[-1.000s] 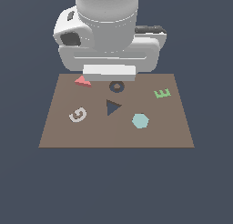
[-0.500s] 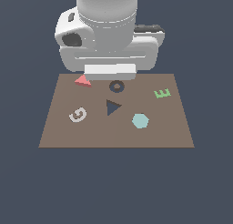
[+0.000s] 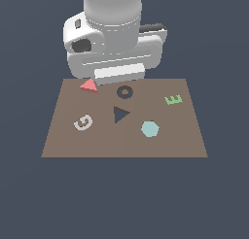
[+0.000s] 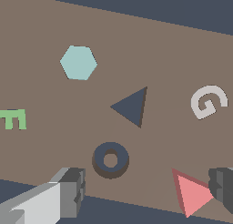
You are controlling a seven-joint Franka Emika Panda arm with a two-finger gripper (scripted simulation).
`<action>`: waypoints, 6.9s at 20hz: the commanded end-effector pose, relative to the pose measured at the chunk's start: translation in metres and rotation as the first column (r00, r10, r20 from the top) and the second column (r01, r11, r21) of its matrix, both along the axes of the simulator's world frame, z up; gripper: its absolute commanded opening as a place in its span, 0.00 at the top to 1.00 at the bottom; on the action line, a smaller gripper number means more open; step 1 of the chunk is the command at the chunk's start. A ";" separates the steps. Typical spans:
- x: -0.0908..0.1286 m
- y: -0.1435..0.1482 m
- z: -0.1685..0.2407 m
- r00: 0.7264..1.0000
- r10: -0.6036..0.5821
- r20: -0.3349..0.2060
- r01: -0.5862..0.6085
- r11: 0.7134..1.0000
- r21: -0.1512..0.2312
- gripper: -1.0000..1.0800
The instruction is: Insert a designated object into the corresponding slot on a board.
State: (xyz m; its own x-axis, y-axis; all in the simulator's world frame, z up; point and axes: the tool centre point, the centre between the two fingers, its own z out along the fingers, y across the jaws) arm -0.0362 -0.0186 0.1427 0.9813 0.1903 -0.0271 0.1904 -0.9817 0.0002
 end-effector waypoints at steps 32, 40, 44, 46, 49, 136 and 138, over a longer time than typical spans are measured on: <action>-0.075 -0.083 -0.078 0.569 0.822 0.023 -0.822 0.569 0.007 0.04; -0.076 -0.099 -0.088 0.462 0.886 0.026 -0.887 0.462 0.006 0.04; -0.076 -0.103 -0.091 0.430 0.902 0.027 -0.903 0.430 0.005 0.04; -0.076 -0.105 -0.092 0.420 0.907 0.027 -0.907 0.420 0.005 0.04; -0.075 -0.106 -0.093 0.413 0.910 0.027 -0.910 0.413 0.005 0.04; 0.037 0.012 -0.102 0.996 -0.087 0.026 0.087 0.996 0.005 1.00; 0.041 0.012 -0.102 0.994 -0.110 0.026 0.110 0.994 0.005 1.00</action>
State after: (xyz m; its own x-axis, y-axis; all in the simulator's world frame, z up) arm 0.0016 -0.0065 0.0403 0.9948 0.1016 -0.0004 0.1016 -0.9948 -0.0001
